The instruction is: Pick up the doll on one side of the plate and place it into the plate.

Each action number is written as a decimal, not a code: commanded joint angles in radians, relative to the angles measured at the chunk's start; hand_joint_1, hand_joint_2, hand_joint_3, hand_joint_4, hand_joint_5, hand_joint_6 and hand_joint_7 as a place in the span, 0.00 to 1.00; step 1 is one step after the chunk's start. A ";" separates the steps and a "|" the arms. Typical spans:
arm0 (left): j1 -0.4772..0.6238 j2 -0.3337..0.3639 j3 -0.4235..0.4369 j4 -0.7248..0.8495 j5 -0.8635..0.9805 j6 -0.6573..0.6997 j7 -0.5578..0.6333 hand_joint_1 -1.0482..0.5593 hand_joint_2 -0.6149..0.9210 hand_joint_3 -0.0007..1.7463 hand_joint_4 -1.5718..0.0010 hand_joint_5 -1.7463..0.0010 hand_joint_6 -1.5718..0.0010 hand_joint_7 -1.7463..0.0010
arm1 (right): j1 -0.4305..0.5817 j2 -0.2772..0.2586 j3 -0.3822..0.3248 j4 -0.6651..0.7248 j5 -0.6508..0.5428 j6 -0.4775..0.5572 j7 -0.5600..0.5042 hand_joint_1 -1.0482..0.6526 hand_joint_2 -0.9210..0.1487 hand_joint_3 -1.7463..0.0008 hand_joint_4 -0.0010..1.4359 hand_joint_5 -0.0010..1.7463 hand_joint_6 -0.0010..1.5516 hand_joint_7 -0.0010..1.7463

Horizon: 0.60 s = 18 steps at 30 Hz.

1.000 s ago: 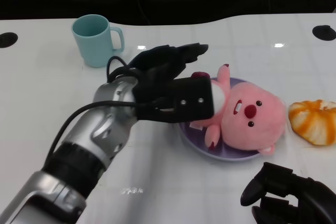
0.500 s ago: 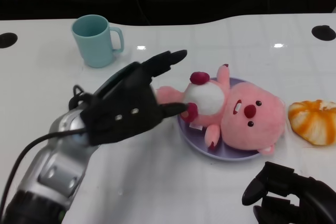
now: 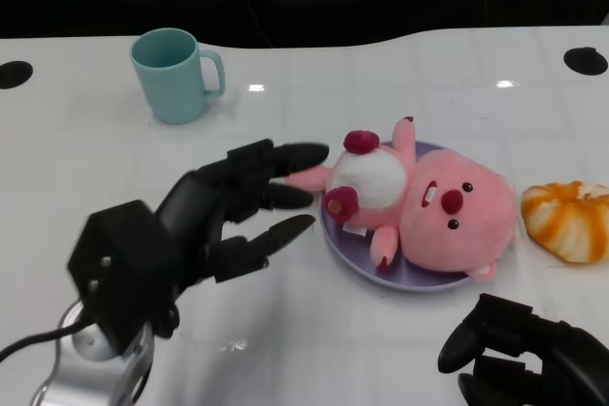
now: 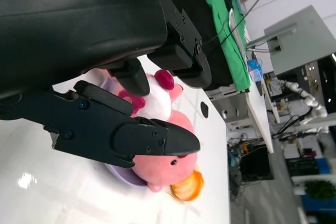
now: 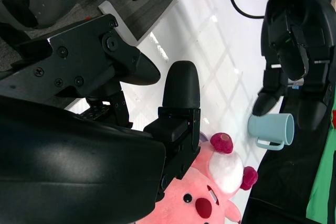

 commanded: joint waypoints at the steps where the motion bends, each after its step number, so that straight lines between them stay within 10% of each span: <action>1: 0.068 -0.038 0.041 -0.092 -0.083 0.097 0.039 0.51 0.81 0.47 0.61 0.37 0.62 0.44 | 0.006 -0.009 -0.006 -0.005 0.006 -0.006 0.000 0.52 0.24 0.45 0.45 1.00 0.31 0.84; 7: 0.181 -0.108 0.071 -0.245 -0.183 0.257 0.127 0.60 0.68 0.79 0.49 0.16 0.52 0.27 | 0.002 -0.007 -0.006 -0.007 0.009 0.001 -0.001 0.52 0.24 0.45 0.44 1.00 0.31 0.83; 18: 0.350 -0.124 0.046 -0.372 -0.227 0.388 0.181 0.61 0.67 0.87 0.37 0.00 0.50 0.00 | -0.014 -0.003 -0.007 0.001 0.010 -0.002 -0.003 0.52 0.25 0.45 0.45 1.00 0.32 0.83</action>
